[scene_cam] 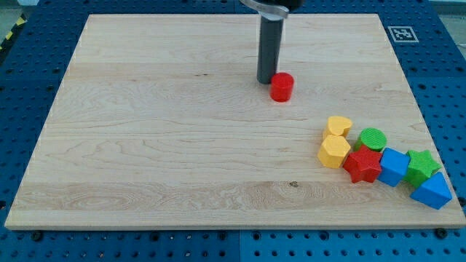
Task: Slide red circle above yellow heart
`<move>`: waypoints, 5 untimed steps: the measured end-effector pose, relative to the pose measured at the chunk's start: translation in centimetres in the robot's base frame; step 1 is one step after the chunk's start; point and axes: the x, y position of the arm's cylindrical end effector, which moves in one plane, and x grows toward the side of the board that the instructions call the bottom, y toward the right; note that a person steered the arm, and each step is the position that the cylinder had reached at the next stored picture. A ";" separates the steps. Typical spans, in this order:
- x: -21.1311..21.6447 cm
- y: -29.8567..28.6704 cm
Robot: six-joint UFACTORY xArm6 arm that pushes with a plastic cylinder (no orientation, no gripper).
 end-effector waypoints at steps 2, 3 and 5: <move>5.4 3.5; 7.5 4.4; 8.6 7.2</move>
